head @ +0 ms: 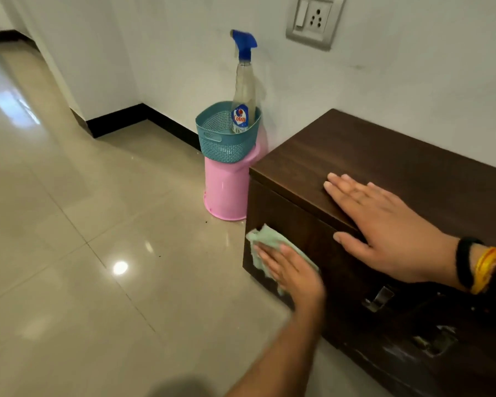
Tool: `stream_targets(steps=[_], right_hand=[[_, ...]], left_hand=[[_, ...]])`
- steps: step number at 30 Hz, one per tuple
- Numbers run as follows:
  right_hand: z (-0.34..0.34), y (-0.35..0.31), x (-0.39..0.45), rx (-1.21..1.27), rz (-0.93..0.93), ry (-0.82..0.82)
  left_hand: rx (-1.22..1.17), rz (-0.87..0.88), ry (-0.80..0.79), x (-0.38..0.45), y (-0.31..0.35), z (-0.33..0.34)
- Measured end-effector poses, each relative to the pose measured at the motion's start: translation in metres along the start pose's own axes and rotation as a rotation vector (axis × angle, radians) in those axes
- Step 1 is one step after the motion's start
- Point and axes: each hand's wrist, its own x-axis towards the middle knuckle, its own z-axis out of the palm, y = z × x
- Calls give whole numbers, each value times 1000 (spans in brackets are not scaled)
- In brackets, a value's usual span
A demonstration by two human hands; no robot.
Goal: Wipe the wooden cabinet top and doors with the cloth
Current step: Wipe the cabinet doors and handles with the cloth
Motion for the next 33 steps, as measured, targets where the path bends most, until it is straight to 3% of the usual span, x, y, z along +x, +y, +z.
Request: stream_targets(steps=[3, 4, 6, 8, 9, 10, 13, 14, 15, 17, 19, 20, 21, 24, 26, 28, 31, 33], right_hand=[[2, 4, 3, 7, -8, 31], [2, 4, 4, -7, -18, 35], [4, 4, 4, -13, -19, 31], [2, 2, 3, -2, -10, 32], [1, -2, 5, -4, -12, 19], [-1, -4, 8, -11, -21, 11], [0, -5, 21, 4, -72, 26], [0, -4, 24, 8, -88, 36], [1, -4, 25, 8, -99, 37], [2, -3, 25, 6, -102, 37], [1, -6, 25, 5, -101, 40], [0, -7, 25, 3, -104, 38], [-1, -8, 26, 6, -111, 35], [0, -6, 28, 33, -125, 45], [1, -6, 29, 27, -131, 46], [1, -5, 31, 25, -129, 50], [-4, -4, 32, 75, -118, 12], [-5, -1, 33, 96, -122, -6]], left_hand=[[53, 423, 62, -14, 17, 23], [74, 484, 97, 1, 28, 27], [55, 347, 150, 24, 29, 17], [-30, -18, 105, 25, 11, 7], [-31, -97, 62, 15, 1, 3], [-7, -60, 40, 2, -5, 2], [83, 386, 78, -1, 2, 12], [92, 461, 106, 14, 13, 12], [83, 449, 139, 29, 22, 11], [6, 256, 214, 51, 22, 7], [-78, 21, 212, 42, 4, 5], [-73, -1, 182, 28, -6, 5], [-35, 65, 152, 13, -17, 6], [124, 493, 138, 12, -17, 14], [143, 539, 195, 37, -1, 15], [73, 322, 251, 60, -8, 10], [-163, -216, 205, 57, -46, 3], [-144, -255, 117, 24, -64, 12]])
